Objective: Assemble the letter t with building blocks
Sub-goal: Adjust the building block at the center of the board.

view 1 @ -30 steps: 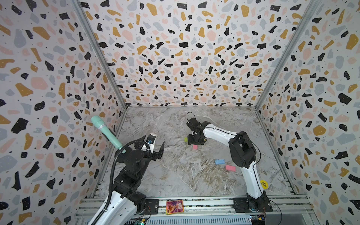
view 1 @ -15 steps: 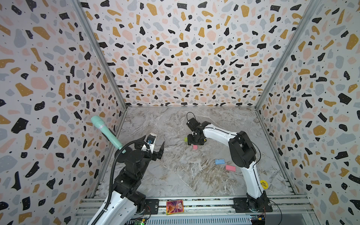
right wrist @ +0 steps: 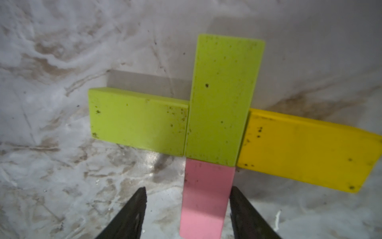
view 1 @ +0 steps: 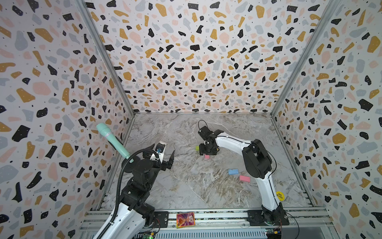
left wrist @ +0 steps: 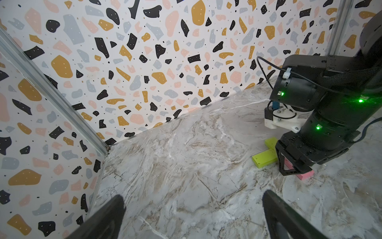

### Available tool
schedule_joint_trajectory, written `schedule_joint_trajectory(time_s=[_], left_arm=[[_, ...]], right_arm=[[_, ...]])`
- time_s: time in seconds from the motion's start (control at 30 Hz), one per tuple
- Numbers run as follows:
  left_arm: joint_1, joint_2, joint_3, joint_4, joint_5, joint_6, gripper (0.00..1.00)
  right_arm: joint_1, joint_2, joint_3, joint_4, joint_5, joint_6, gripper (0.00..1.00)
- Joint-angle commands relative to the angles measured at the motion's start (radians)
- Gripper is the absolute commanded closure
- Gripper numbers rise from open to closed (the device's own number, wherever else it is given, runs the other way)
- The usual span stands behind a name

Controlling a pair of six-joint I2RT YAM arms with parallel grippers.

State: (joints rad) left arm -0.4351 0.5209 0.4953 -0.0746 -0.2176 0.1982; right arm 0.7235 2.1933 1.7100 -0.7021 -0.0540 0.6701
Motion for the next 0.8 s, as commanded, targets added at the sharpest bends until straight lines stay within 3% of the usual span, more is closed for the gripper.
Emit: schedule_joint_trajectory(time_s=[0.0,0.77], left_arm=[[-0.004,-0.003,0.003,0.023,0.013,0.008,0.01],[-0.004,0.002,0.003,0.025,0.019,0.01,0.01]], right_arm=[[0.009,-0.024,-0.02,-0.029,-0.002,0.002,0.35],[0.027,-0.052,-0.053,-0.028,-0.018,0.013,0.35]])
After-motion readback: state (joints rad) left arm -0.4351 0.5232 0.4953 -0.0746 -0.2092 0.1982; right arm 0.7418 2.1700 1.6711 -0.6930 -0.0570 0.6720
